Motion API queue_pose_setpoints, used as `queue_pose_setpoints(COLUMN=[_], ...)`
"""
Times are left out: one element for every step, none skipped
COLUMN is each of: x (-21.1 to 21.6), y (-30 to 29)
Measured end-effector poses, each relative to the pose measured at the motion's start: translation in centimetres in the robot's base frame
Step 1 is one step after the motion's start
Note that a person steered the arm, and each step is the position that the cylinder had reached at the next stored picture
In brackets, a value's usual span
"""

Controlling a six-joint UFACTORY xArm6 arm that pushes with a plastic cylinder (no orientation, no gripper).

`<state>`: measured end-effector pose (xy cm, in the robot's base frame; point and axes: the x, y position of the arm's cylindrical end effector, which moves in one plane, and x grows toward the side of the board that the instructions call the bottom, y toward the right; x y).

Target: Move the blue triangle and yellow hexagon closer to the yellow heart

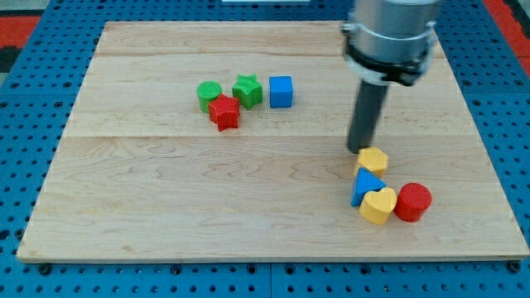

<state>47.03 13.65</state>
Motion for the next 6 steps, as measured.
queue_pose_setpoints(x=[0.2,3.2,3.1,2.8,2.3,1.3], y=[0.4,1.9,2.0,2.1,2.7,4.8])
